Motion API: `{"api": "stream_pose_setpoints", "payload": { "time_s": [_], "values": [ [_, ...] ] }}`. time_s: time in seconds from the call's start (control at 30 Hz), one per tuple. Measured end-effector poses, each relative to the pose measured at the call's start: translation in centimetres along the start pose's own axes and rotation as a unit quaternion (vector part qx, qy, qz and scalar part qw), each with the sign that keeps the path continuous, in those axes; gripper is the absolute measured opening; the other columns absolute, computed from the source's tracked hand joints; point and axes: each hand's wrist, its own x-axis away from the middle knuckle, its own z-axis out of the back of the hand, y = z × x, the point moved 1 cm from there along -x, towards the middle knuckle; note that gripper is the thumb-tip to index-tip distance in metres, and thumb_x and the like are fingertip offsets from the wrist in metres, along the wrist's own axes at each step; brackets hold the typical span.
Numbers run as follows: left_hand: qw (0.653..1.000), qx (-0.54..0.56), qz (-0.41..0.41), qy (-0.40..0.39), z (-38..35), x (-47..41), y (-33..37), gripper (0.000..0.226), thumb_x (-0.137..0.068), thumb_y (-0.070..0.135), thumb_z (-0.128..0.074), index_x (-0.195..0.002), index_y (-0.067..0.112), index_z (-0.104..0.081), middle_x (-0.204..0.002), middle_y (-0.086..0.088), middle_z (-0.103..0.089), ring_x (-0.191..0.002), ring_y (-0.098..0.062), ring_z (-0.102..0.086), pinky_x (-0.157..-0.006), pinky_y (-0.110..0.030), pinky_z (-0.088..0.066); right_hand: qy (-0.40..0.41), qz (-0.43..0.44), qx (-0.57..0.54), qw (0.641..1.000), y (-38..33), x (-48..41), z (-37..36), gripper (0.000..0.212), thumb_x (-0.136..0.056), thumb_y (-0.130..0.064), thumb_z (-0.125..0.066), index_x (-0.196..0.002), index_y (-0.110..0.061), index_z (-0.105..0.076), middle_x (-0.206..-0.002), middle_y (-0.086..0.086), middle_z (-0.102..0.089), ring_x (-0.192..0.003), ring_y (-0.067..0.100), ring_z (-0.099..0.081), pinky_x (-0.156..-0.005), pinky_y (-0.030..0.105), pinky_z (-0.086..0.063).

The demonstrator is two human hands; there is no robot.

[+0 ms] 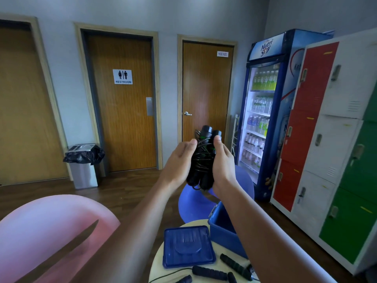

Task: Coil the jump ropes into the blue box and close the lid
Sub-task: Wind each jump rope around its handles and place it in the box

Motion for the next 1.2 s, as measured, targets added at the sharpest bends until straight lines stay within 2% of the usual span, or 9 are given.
{"api": "stream_pose_setpoints", "payload": {
  "time_s": [0.1,0.27,0.37,0.5,0.7,0.8,0.97,1.1,1.2],
  "values": [
    [0.998,0.055,0.004,-0.029,-0.8,0.7,-0.5,0.053,-0.096,0.066,-0.041,-0.119,0.024,-0.064,-0.113,-0.002,-0.072,-0.107,-0.016,-0.07,-0.095,-0.042,-0.054,0.006,0.001,0.014,1.0,0.3,0.3,-0.2,0.039,-0.095,-0.053,-0.05,-0.096,-0.023,-0.076,-0.098,0.009,-0.077,-0.096,0.03,-0.074,-0.092,0.059,-0.055],
    [0.998,0.058,-0.009,0.025,-1.3,1.3,-0.7,0.046,-0.102,0.058,-0.039,-0.111,0.021,-0.065,-0.103,-0.002,-0.073,-0.097,-0.018,-0.072,-0.079,-0.035,-0.055,-0.026,-0.064,-0.008,0.998,1.1,0.9,-0.2,0.051,-0.099,-0.06,-0.037,-0.106,-0.026,-0.075,-0.098,0.003,-0.079,-0.099,0.024,-0.074,-0.096,0.054,-0.054],
    [0.993,0.106,0.005,0.055,-0.9,1.4,-0.8,0.044,-0.103,0.055,-0.04,-0.113,0.025,-0.071,-0.104,-0.002,-0.077,-0.098,-0.018,-0.074,-0.087,-0.039,-0.059,-0.074,-0.065,0.034,0.995,1.0,0.8,0.6,0.041,-0.104,-0.047,-0.04,-0.097,-0.029,-0.076,-0.092,-0.006,-0.079,-0.091,0.011,-0.073,-0.09,0.041,-0.053],
    [0.987,0.149,0.032,0.058,-0.7,1.5,-1.0,0.046,-0.104,0.053,-0.039,-0.117,0.022,-0.07,-0.103,-0.007,-0.077,-0.095,-0.024,-0.075,-0.075,-0.035,-0.061,-0.077,0.002,0.099,0.992,0.6,0.3,1.4,0.03,-0.104,-0.025,-0.049,-0.087,-0.024,-0.074,-0.073,-0.013,-0.073,-0.07,0.001,-0.067,-0.068,0.019,-0.048],
    [0.977,0.2,0.058,0.045,-1.6,1.6,-1.1,0.064,-0.088,0.071,-0.052,-0.123,0.019,-0.065,-0.114,-0.016,-0.073,-0.103,-0.034,-0.072,-0.09,-0.056,-0.058,-0.024,0.051,0.051,0.997,1.0,0.6,1.7,0.024,-0.104,-0.026,-0.048,-0.101,-0.02,-0.071,-0.077,-0.014,-0.074,-0.07,-0.002,-0.066,-0.062,0.014,-0.051],
    [0.973,0.215,0.072,0.045,-1.6,1.4,-1.4,0.074,-0.079,0.073,-0.063,-0.121,0.013,-0.063,-0.112,-0.023,-0.071,-0.099,-0.043,-0.071,-0.086,-0.061,-0.057,0.005,0.041,0.012,0.999,0.7,0.4,1.9,0.026,-0.104,-0.03,-0.047,-0.107,-0.016,-0.069,-0.078,-0.008,-0.069,-0.068,0.006,-0.061,-0.065,0.021,-0.049],
    [0.97,0.221,0.09,0.037,-1.1,1.1,-1.8,0.06,-0.087,0.067,-0.058,-0.12,0.017,-0.066,-0.107,-0.019,-0.074,-0.091,-0.036,-0.073,-0.071,-0.041,-0.056,0.017,0.019,0.028,0.999,0.6,0.2,2.2,0.022,-0.101,-0.033,-0.051,-0.103,-0.018,-0.067,-0.082,-0.004,-0.071,-0.075,0.012,-0.062,-0.075,0.03,-0.048],
    [0.973,0.218,0.078,0.014,-1.4,1.3,-1.7,0.06,-0.088,0.063,-0.058,-0.121,0.013,-0.065,-0.11,-0.022,-0.072,-0.093,-0.038,-0.072,-0.072,-0.042,-0.057,0.003,0.01,0.008,1.0,0.7,0.5,1.7,0.026,-0.102,-0.034,-0.05,-0.11,-0.015,-0.065,-0.087,-0.001,-0.07,-0.081,0.016,-0.063,-0.075,0.033,-0.049],
    [0.976,0.207,0.064,0.017,-1.7,1.3,-1.8,0.064,-0.082,0.064,-0.06,-0.12,0.013,-0.065,-0.113,-0.021,-0.071,-0.102,-0.039,-0.071,-0.084,-0.053,-0.059,0.004,-0.004,0.024,1.0,1.3,0.9,1.2,0.033,-0.1,-0.045,-0.052,-0.109,-0.016,-0.066,-0.096,0.007,-0.074,-0.092,0.022,-0.071,-0.085,0.042,-0.057]
  ]
}}
